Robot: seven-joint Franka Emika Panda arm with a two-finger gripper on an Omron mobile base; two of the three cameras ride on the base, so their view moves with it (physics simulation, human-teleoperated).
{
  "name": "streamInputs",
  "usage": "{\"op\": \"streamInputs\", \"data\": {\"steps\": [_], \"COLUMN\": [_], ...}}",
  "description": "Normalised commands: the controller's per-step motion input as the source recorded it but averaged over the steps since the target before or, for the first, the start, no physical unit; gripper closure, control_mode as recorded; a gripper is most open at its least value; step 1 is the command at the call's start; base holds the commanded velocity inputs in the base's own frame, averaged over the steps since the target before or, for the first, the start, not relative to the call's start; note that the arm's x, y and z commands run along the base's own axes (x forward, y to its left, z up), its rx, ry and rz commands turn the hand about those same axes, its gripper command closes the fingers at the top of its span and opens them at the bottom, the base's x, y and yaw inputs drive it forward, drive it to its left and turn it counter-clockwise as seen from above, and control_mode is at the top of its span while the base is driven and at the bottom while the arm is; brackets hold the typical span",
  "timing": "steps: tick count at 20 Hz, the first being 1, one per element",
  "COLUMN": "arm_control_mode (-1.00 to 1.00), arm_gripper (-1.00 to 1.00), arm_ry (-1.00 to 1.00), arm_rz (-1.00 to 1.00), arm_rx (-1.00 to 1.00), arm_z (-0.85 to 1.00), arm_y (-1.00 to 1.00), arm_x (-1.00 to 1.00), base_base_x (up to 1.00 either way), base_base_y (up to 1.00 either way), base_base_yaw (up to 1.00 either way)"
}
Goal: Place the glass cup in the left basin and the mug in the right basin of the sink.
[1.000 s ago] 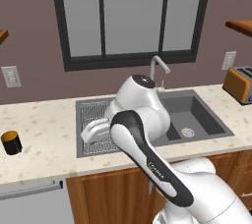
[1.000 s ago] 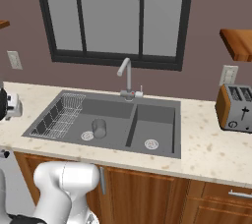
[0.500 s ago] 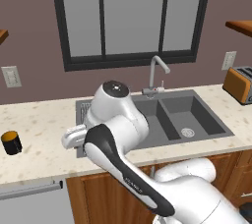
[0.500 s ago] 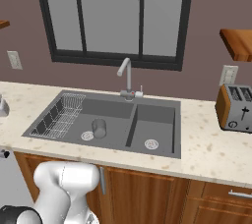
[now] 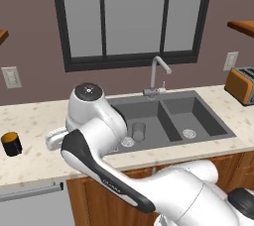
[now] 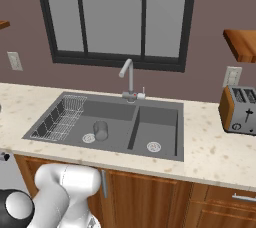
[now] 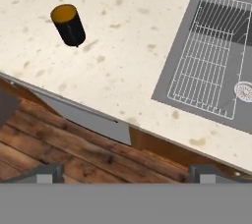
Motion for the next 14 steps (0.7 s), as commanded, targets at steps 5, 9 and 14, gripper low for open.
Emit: {"op": "streamInputs", "data": {"steps": [5, 9, 14], "arm_control_mode": [-1.0, -1.0, -1.0], "arm_gripper": [-1.0, -1.0, -1.0], "arm_ry": [0.0, 0.0, 0.0], "arm_rz": [0.0, 0.05, 0.07], "arm_rx": [0.0, 0.0, 0.0], "arm_z": [-0.01, -0.1, -0.17], "arm_y": [0.23, 0.29, 0.35], "arm_x": [0.23, 0.05, 0.04], "base_base_x": [0.0, 0.0, 0.0], "base_base_y": [0.0, 0.0, 0.0], "base_base_yaw": [0.0, 0.0, 0.0]}}
